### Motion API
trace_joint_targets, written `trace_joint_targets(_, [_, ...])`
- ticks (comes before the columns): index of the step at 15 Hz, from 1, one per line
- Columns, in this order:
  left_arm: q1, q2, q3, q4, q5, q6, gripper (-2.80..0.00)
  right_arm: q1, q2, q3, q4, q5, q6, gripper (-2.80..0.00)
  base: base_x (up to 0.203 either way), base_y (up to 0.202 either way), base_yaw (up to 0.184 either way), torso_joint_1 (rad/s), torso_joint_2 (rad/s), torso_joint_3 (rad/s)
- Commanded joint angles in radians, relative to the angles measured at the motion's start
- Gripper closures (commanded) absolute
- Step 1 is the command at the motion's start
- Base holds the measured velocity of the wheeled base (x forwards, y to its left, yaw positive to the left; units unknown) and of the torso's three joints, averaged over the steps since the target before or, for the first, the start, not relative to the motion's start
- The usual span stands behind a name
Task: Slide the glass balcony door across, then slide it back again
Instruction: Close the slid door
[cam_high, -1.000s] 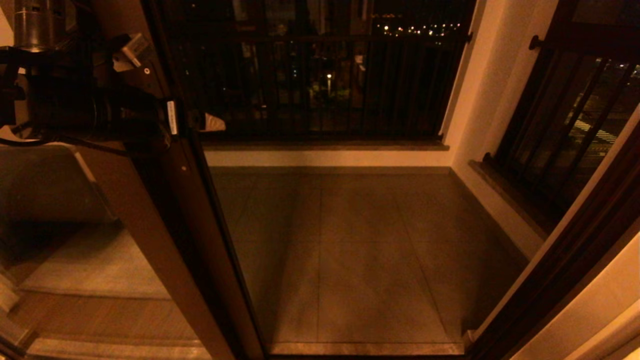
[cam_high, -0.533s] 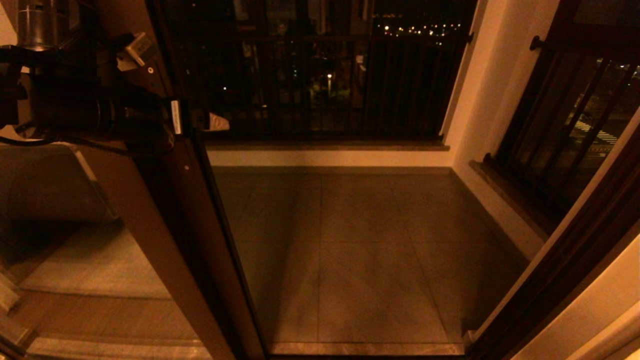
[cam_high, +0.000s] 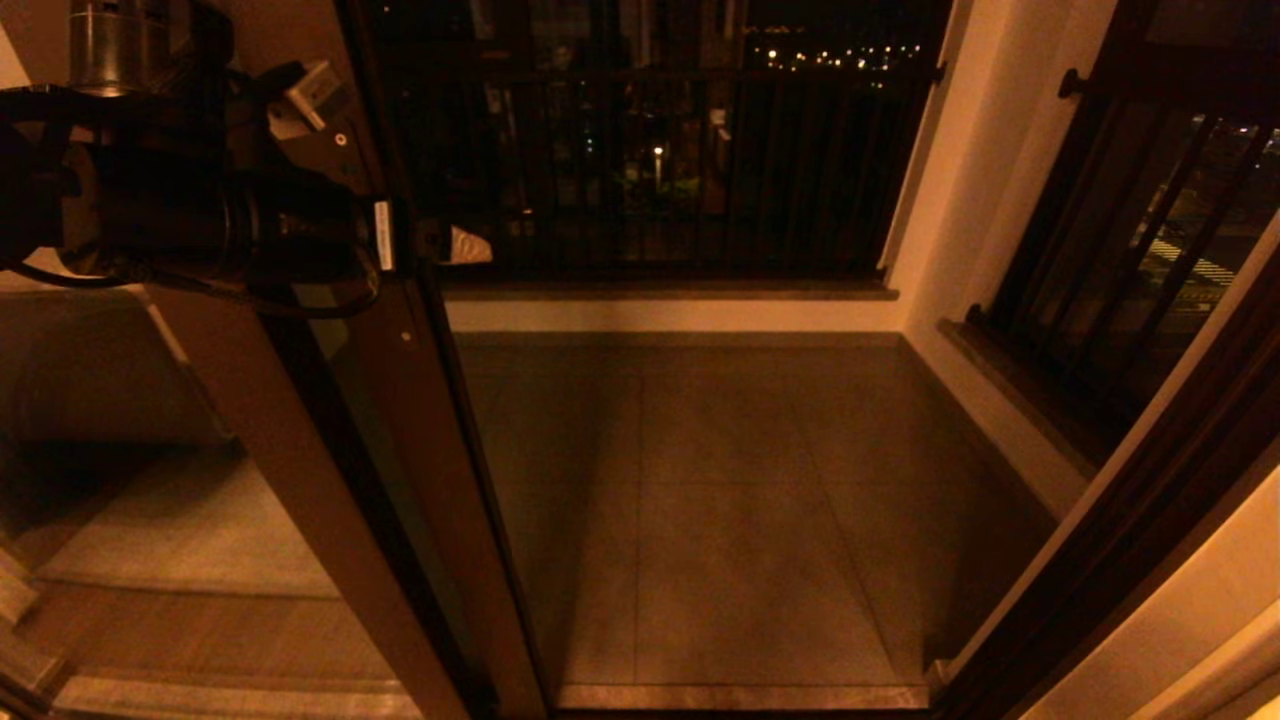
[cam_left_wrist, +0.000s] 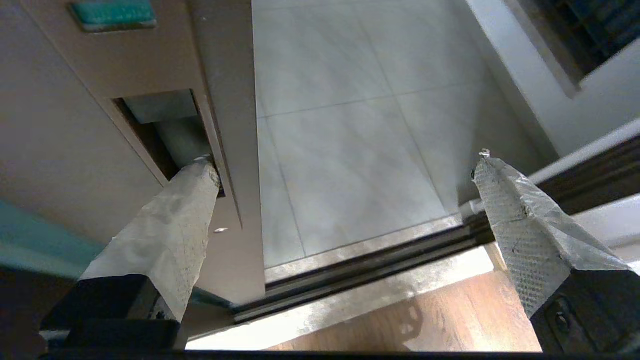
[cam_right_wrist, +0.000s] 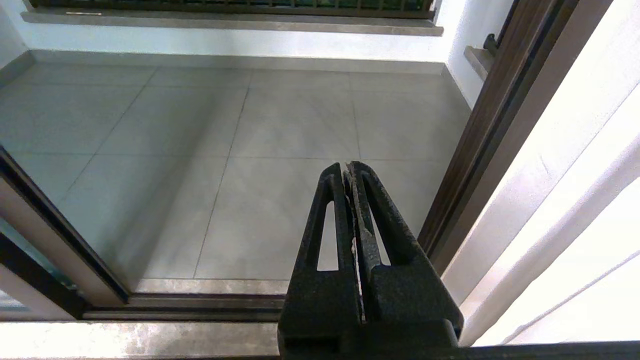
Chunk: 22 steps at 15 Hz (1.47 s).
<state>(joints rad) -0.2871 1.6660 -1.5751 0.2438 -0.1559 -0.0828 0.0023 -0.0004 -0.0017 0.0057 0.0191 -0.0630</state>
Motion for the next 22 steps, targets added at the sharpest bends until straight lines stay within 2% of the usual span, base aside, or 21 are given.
trace_joint_targets(1, [-0.013, -0.002, 0.0, 0.0, 0.009, 0.0, -2.8, 0.001, 0.0, 0.0, 0.0, 0.001, -0.001, 0.0, 0.0, 0.0, 0.0, 0.0, 0.0, 0.0])
trace_joint_targets(7, [-0.092, -0.02, 0.021, 0.0, 0.015, 0.001, -2.8, 0.001, 0.0, 0.0, 0.0, 0.001, -0.001, 0.0, 0.0, 0.0, 0.0, 0.0, 0.0, 0.0])
trace_joint_targets(12, [-0.15, -0.02, 0.021, 0.0, 0.062, 0.001, -2.8, 0.001, 0.0, 0.0, -0.001, 0.001, -0.001, 0.0, 0.0, 0.0, 0.0, 0.0, 0.0, 0.0])
trace_joint_targets(15, [-0.146, -0.062, 0.046, 0.0, 0.069, 0.003, -2.8, 0.001, 0.0, 0.0, 0.0, 0.001, -0.001, 0.0, 0.0, 0.0, 0.0, 0.0, 0.0, 0.0])
trace_joint_targets(19, [-0.054, -0.089, 0.052, 0.002, 0.04, 0.006, -2.8, 0.001, 0.0, 0.0, 0.0, 0.001, 0.0, 0.0, 0.0, 0.0, 0.0, 0.0, 0.0, 0.0])
trace_joint_targets(22, [-0.017, -0.087, 0.075, 0.002, 0.009, 0.01, -2.8, 0.001, 0.0, 0.0, 0.0, 0.001, -0.001, 0.0, 0.0, 0.0, 0.0, 0.0, 0.0, 0.0])
